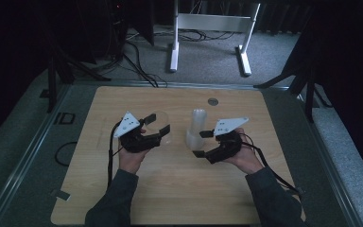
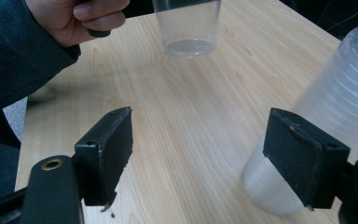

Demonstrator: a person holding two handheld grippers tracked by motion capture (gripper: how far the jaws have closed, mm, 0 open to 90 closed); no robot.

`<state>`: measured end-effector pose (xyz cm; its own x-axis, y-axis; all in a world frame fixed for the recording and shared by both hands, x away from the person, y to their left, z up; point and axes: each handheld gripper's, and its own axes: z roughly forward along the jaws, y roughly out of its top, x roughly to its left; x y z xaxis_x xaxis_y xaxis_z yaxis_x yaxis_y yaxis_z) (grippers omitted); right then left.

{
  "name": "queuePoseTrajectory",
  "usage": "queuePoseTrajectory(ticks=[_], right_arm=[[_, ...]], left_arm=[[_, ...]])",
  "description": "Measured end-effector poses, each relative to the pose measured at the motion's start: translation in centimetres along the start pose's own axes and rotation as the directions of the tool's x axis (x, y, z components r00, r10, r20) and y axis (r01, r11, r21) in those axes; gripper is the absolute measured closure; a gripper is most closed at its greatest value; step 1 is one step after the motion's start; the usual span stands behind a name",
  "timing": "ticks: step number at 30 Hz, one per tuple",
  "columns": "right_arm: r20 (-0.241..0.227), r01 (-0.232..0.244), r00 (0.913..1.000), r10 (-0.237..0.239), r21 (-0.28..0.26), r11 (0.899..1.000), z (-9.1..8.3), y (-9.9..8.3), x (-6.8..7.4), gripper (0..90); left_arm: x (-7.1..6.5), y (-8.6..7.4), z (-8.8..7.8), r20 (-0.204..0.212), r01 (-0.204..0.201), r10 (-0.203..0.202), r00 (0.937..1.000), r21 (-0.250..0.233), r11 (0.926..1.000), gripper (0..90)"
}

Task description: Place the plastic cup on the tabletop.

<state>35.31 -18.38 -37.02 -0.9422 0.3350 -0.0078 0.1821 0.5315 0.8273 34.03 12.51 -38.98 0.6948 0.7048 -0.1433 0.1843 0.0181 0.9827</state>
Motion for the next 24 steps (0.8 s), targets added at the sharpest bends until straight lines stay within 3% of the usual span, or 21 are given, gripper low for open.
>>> queuePoseTrajectory(ticks=[14, 24], right_arm=[[-0.001, -0.001, 1.0000, 0.001, -0.004, 1.000, -0.3, 0.0, 0.3, 23.8], [0.001, 0.006, 1.0000, -0.006, -0.007, 1.000, -0.6, 0.1, 0.3, 23.7]], left_arm=[[1.0, -0.1, -0.8, -0.074, -0.006, 0.006, 0.9972, 0.005, 1.0000, 28.2], [1.7, 0.1, -1.1, -0.154, -0.022, 0.026, 0.9878, 0.022, 0.9995, 28.3]])
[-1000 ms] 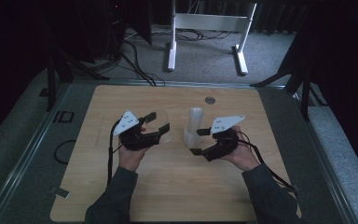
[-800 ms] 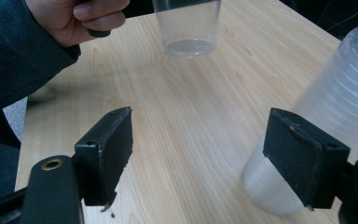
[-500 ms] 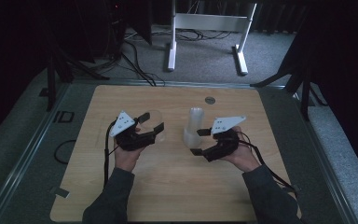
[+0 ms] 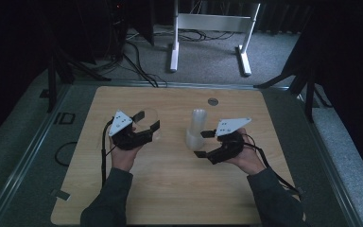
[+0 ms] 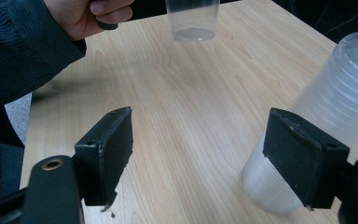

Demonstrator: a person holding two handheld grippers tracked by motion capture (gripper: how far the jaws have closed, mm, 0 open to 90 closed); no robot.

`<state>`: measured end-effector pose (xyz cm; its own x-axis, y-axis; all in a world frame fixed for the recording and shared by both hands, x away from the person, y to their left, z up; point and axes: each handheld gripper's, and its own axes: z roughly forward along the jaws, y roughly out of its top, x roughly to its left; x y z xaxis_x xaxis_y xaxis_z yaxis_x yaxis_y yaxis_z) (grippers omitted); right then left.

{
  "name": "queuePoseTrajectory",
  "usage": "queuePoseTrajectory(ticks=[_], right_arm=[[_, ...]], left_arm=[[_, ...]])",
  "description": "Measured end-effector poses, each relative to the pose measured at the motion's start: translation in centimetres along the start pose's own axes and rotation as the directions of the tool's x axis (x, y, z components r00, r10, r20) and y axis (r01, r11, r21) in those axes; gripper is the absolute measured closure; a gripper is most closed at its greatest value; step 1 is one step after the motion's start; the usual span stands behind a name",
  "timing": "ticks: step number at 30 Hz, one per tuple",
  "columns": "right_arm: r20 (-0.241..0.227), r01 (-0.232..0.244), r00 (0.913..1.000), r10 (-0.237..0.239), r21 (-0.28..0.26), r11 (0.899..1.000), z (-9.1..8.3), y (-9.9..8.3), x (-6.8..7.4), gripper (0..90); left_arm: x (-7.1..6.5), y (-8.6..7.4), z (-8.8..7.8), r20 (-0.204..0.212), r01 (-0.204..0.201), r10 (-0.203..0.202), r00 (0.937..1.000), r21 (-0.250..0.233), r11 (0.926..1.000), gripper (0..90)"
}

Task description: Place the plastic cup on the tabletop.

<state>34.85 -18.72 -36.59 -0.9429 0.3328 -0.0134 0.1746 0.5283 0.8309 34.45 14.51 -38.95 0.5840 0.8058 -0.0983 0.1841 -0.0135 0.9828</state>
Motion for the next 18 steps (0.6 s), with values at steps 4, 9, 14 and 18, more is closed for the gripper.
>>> queuePoseTrajectory(ticks=[4, 9, 14, 18], right_arm=[[0.004, -0.001, 1.0000, 0.001, -0.001, 1.000, -0.2, 0.0, 0.0, 23.7], [0.000, 0.000, 1.0000, 0.000, 0.000, 1.000, -0.1, 0.0, 0.0, 23.7], [-0.002, 0.002, 1.0000, -0.002, 0.002, 1.000, 0.0, 0.0, 0.0, 23.7], [-0.001, 0.002, 1.0000, -0.002, 0.005, 1.000, 0.0, 0.0, 0.0, 23.8]], left_arm=[[0.1, 0.1, -0.1, -0.014, -0.003, 0.003, 0.9999, -0.003, 1.0000, 28.3], [0.6, 0.0, -0.2, -0.055, -0.005, 0.005, 0.9985, -0.002, 1.0000, 28.3], [0.8, -0.3, -0.4, -0.095, -0.019, 0.020, 0.9953, 0.003, 0.9998, 28.3], [1.3, -0.6, -0.5, -0.120, -0.018, 0.020, 0.9925, 0.013, 0.9997, 28.3]])
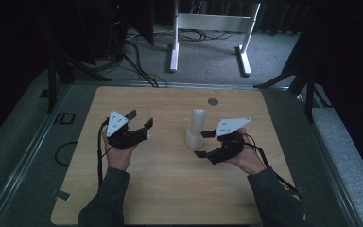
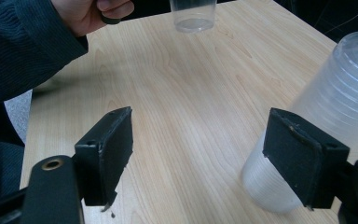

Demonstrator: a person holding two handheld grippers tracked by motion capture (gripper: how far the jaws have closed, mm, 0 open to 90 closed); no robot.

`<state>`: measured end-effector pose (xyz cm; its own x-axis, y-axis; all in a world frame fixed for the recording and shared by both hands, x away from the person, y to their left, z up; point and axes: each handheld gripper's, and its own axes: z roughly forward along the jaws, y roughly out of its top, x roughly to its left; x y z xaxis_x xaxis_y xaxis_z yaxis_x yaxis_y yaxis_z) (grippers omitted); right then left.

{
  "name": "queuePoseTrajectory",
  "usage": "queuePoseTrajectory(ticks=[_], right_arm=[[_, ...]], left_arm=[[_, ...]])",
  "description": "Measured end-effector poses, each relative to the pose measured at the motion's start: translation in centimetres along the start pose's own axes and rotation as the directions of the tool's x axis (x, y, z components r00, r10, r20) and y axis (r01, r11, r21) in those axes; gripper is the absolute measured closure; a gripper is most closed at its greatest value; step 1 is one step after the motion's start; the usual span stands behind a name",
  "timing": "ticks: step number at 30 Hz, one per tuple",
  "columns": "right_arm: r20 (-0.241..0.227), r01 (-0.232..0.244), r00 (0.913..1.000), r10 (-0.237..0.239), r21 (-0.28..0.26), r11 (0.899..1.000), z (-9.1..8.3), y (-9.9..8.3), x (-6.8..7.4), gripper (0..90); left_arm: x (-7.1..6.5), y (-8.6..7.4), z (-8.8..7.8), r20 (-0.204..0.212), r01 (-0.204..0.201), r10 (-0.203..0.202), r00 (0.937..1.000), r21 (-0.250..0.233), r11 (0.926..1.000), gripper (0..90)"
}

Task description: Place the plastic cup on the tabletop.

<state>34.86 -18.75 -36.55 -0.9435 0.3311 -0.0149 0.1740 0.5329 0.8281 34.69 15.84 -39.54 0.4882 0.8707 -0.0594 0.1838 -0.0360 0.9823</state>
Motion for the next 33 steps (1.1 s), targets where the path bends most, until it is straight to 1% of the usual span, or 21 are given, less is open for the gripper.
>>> queuePoseTrajectory(ticks=[2, 4, 7, 8, 9, 15, 16, 18, 25, 28, 30, 32, 33], right_arm=[[0.000, -0.001, 1.0000, 0.001, 0.000, 1.000, -0.1, 0.0, 0.0, 23.8], [0.002, 0.000, 1.0000, 0.000, -0.001, 1.000, -0.2, 0.0, -0.1, 23.8], [0.001, -0.002, 1.0000, 0.002, -0.001, 1.000, -0.2, 0.0, -0.1, 23.8], [0.001, -0.001, 1.0000, 0.001, -0.001, 1.000, -0.1, 0.0, -0.1, 23.8], [-0.001, -0.002, 1.0000, 0.002, 0.000, 1.000, -0.1, 0.0, -0.1, 23.8], [-0.005, 0.000, 1.0000, 0.000, -0.003, 1.000, 0.1, 0.0, -0.1, 23.8], [-0.006, 0.000, 1.0000, 0.000, -0.003, 1.000, 0.1, 0.0, -0.1, 23.8], [-0.006, -0.001, 1.0000, 0.001, -0.001, 1.000, 0.1, 0.0, -0.1, 23.8], [-0.007, -0.001, 1.0000, 0.001, -0.002, 1.000, 0.1, 0.0, -0.1, 23.8], [-0.009, 0.000, 1.0000, 0.000, 0.003, 1.000, 0.1, 0.0, 0.0, 23.8], [-0.010, 0.000, 0.9999, 0.000, 0.002, 1.000, 0.2, -0.1, 0.0, 23.8], [-0.011, 0.001, 0.9999, -0.001, 0.002, 1.000, 0.2, -0.1, 0.0, 23.8], [-0.011, 0.001, 0.9999, -0.001, 0.002, 1.000, 0.2, -0.1, 0.0, 23.8]], left_arm=[[0.1, -0.1, 0.0, -0.006, 0.007, -0.007, 1.0000, 0.001, 1.0000, 28.3], [0.4, -0.4, 0.0, -0.027, 0.004, -0.004, 0.9996, 0.012, 0.9999, 28.3], [0.5, -0.6, 0.1, -0.033, 0.010, -0.010, 0.9994, 0.014, 0.9998, 28.3], [0.6, -0.8, 0.1, -0.045, 0.011, -0.010, 0.9989, 0.019, 0.9998, 28.3], [0.7, -0.9, 0.2, -0.044, 0.017, -0.016, 0.9989, 0.020, 0.9997, 28.3], [1.0, -1.2, 0.3, -0.057, 0.017, -0.016, 0.9983, 0.024, 0.9996, 28.3], [1.3, -1.5, 0.4, -0.057, 0.030, -0.029, 0.9979, 0.021, 0.9993, 28.3], [1.4, -1.7, 0.5, -0.066, 0.031, -0.029, 0.9974, 0.025, 0.9992, 28.3], [1.7, -2.4, 0.9, -0.072, 0.039, -0.036, 0.9967, 0.034, 0.9987, 28.3], [1.9, -2.7, 1.0, -0.083, 0.040, -0.036, 0.9959, 0.039, 0.9984, 28.2], [2.0, -2.9, 1.1, -0.089, 0.049, -0.046, 0.9950, 0.035, 0.9982, 28.2], [2.1, -3.0, 1.1, -0.093, 0.050, -0.046, 0.9946, 0.036, 0.9981, 28.2], [2.2, -3.1, 1.1, -0.101, 0.051, -0.047, 0.9937, 0.037, 0.9980, 28.2]])
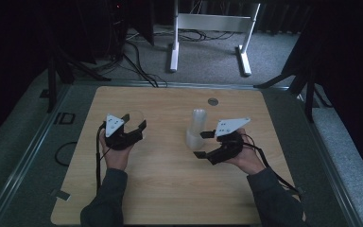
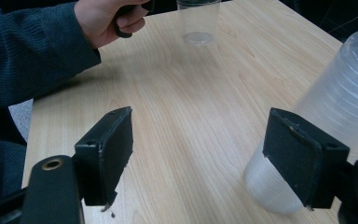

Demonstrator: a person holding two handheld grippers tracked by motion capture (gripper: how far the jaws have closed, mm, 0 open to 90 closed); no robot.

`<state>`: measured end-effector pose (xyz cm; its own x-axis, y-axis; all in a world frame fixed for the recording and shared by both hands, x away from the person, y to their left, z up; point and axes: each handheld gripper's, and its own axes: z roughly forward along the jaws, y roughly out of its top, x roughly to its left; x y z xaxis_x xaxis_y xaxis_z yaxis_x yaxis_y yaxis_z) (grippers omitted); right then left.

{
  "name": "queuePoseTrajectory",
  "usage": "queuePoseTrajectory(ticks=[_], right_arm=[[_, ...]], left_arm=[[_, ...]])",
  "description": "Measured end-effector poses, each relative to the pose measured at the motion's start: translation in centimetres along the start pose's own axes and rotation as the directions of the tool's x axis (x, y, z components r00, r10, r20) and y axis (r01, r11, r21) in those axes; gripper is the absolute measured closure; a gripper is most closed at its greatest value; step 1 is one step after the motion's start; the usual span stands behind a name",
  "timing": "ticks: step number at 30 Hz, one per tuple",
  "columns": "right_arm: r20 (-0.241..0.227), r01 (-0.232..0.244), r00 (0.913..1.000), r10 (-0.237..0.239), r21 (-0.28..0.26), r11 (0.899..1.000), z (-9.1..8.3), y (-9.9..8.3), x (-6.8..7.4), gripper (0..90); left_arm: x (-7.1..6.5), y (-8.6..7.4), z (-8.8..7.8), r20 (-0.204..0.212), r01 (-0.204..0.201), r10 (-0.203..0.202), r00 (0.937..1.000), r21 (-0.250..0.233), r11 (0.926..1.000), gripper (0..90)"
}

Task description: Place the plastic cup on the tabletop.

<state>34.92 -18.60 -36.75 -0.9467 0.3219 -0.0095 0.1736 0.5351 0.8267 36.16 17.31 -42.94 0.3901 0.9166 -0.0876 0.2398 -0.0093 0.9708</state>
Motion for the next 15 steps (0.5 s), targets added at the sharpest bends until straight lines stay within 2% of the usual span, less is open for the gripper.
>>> queuePoseTrajectory(ticks=[15], right_arm=[[-0.007, -0.002, 1.0000, 0.002, 0.007, 1.000, 0.3, -0.1, 0.1, 23.8]], left_arm=[[0.7, -1.6, 0.7, -0.016, 0.027, -0.027, 0.9995, 0.003, 0.9996, 28.2]])
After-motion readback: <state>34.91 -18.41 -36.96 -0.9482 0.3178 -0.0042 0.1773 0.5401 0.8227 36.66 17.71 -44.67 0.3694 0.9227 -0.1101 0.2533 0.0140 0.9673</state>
